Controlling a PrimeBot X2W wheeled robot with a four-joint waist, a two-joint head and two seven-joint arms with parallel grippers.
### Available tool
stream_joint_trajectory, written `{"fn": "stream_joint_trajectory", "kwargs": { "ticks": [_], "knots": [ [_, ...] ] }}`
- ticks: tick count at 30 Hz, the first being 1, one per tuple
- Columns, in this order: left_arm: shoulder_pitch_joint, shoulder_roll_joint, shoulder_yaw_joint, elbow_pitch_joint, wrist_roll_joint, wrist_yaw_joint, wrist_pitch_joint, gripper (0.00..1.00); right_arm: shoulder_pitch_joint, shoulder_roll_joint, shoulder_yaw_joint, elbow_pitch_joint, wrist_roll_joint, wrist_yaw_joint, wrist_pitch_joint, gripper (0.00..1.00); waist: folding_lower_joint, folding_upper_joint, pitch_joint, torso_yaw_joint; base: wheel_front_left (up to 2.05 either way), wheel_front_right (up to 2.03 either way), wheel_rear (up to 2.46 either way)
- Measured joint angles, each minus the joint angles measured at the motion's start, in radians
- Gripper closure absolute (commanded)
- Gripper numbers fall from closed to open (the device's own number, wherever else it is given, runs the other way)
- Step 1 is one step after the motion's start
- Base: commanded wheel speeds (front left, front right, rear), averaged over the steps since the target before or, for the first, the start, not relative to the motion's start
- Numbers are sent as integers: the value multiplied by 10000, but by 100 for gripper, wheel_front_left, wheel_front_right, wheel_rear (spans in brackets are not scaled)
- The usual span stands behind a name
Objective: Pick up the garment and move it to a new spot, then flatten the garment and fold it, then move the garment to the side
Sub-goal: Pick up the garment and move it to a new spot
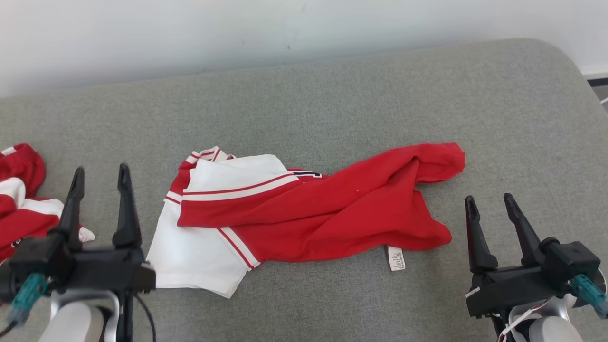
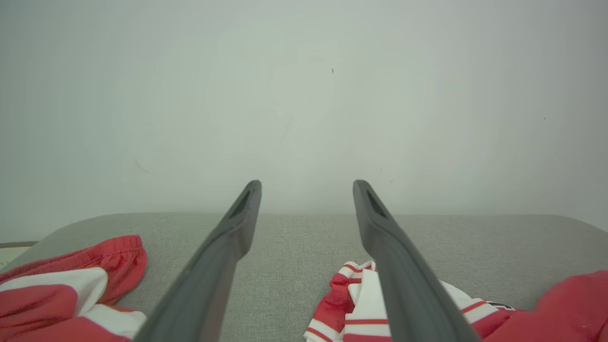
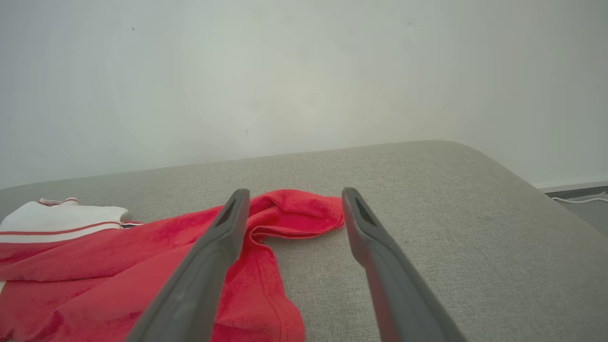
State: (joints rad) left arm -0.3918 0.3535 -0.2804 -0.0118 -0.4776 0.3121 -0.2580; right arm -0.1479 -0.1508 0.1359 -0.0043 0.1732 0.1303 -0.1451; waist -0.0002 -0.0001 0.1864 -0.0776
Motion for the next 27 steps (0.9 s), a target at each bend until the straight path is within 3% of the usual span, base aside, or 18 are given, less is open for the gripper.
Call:
{"fn": "stream_joint_trajectory", "kwargs": {
  "ticks": [11, 27],
  "knots": [
    [1865, -140, 784, -341, 999, -732, -23, 0, 526, -69, 293, 15, -71, 0, 186, 0, -1, 0, -642, 178, 0, 0, 0],
    [2887, -307, 1047, 100, 1486, -1126, -23, 0, 1289, -29, 552, -230, -102, 0, 395, 0, 0, 0, -1441, 234, 0, 0, 0]
  ]
}}
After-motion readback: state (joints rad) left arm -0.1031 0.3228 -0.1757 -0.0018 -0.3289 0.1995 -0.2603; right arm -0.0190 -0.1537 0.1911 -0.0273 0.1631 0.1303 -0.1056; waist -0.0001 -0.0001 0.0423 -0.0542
